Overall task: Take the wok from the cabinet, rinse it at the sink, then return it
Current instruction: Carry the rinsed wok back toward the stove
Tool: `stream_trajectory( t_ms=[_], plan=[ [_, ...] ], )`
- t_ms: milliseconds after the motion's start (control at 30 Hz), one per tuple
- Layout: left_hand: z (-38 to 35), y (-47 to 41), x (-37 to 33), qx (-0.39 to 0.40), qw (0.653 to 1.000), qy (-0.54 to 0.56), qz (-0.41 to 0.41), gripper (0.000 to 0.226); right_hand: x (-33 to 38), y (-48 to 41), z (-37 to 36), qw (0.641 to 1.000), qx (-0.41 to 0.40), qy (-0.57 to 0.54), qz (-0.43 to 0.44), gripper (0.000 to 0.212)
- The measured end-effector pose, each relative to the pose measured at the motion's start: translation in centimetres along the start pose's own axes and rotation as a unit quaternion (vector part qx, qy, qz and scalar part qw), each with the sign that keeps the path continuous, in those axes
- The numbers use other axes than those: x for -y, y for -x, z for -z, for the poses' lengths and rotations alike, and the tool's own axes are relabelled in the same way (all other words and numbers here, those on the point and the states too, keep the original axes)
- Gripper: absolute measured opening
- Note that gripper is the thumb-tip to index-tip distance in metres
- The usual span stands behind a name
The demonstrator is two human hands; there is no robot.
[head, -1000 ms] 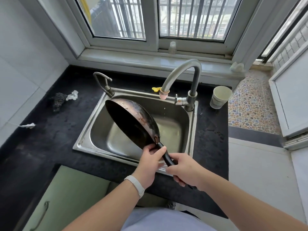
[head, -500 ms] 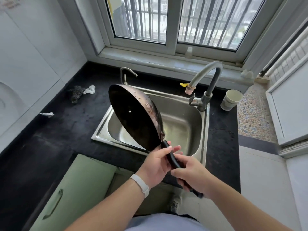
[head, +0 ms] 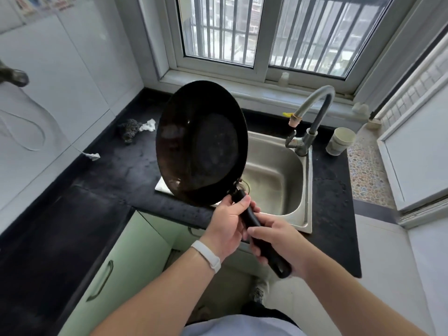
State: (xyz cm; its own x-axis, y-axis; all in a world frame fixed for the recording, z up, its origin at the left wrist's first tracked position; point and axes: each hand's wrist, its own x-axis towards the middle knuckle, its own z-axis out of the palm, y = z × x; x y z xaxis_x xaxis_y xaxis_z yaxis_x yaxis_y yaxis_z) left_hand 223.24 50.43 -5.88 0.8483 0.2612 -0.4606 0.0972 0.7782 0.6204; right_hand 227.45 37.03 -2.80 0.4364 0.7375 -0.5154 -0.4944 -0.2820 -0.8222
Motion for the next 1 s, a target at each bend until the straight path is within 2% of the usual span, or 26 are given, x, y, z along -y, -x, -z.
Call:
stream_trajectory(
  t_ms=[100, 233, 433, 567, 767, 1000],
  plan=[
    [0.9, 1.1, -0.1, -0.040, 0.996, -0.072, -0.025, 0.006, 0.0, 0.3, -1.5, 0.999, 0.001, 0.015, -0.037, 0.019],
    [2.1, 2.8, -0.2, -0.063, 0.996, -0.057, -0.032, 0.008, -1.0, 0.3, -4.1, 0.975, -0.070, 0.209, -0.009, 0.015],
    [3.6, 4.7, -0.7, -0.069, 0.996, -0.036, -0.043, 0.011, -1.9, 0.5, -6.0, 0.968, -0.074, 0.239, 0.014, 0.013],
    [3.7, 6.1, -1.1, -0.049, 0.997, -0.013, -0.060, 0.017, -1.7, 0.8, -6.2, 0.968, -0.051, 0.243, 0.043, 0.008],
    [2.8, 7.6, -1.6, -0.059, 0.993, 0.019, -0.102, 0.033, -0.5, 0.6, -5.4, 0.979, 0.017, 0.195, 0.059, 0.008],
    [-0.9, 8.9, -0.6, -0.122, 0.978, 0.029, -0.167, 0.039, 1.5, 1.3, -2.2, 0.969, 0.113, 0.204, 0.083, 0.013]
  ],
)
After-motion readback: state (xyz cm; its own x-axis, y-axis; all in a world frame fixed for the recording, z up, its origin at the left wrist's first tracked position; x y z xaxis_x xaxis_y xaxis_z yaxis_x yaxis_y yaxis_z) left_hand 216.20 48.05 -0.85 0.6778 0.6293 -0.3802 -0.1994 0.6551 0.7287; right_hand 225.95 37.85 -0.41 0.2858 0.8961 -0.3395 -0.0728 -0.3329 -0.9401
